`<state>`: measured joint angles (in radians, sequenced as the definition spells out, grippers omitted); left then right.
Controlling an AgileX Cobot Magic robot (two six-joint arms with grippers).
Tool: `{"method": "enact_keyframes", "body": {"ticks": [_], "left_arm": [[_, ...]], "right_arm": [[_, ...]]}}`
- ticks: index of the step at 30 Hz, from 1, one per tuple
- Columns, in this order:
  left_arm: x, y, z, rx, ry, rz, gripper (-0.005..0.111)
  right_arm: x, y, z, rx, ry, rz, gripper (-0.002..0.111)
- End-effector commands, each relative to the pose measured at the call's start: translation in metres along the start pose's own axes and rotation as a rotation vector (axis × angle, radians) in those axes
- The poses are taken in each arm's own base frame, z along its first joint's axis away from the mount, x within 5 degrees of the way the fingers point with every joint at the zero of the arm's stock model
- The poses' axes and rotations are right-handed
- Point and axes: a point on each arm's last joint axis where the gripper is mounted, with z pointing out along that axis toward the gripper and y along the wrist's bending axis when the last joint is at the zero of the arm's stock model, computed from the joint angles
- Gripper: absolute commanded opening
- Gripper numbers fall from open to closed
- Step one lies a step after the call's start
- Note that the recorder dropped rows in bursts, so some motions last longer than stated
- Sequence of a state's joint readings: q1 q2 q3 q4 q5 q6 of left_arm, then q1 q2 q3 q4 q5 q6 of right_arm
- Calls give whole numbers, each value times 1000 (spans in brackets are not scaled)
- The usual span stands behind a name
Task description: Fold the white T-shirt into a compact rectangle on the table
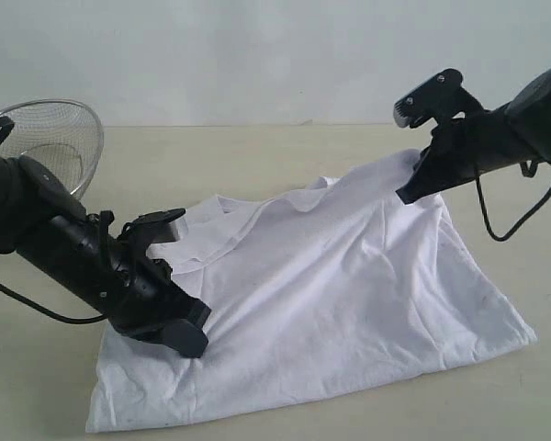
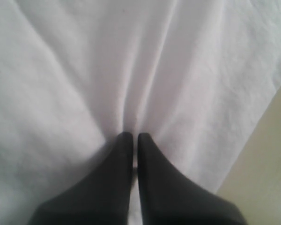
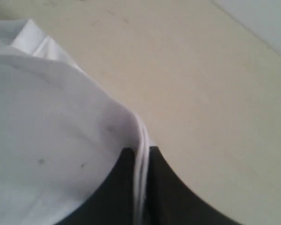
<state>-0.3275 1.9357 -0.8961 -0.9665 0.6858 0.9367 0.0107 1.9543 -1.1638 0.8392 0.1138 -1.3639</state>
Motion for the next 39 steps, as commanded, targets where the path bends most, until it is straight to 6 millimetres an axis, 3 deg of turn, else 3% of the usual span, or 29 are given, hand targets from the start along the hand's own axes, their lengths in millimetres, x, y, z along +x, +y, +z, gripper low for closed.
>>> {"method": "enact_keyframes", "body": {"ticks": [1,11,17,21,22,24,27,28,35,39], "left_arm": [[1,-3,-1,1,-4,-1,5],[-1,-4,-3,4,-17,-7,5],[-17,-20,-36,-39,-146,69,5],[-39,-22,-55,-121,-281,94,5],[-42,-23,-56,-121,-291,99,5],[-46,-24,-59,-127,-309,106,5],[-49,-21,-60,-150,-329,103,5],[-50,-21,-60,-162,-339,102,5],[-54,-15,-62,-219,-388,95,5],[-54,-12,-59,-231,-386,90,5]], "right_arm": [[0,-9,0,103,-16,8,0],[-1,-16,1,182,-31,6,0],[-1,-11,9,99,-17,37,0],[-1,-10,9,97,-17,51,1],[-1,-10,9,97,-17,53,6],[-1,-11,9,103,-19,60,27],[-3,-19,8,190,-48,146,73],[-4,-22,7,222,-61,164,82],[-13,-28,-7,259,-101,192,85],[-21,-22,-20,162,-110,238,85]]}}
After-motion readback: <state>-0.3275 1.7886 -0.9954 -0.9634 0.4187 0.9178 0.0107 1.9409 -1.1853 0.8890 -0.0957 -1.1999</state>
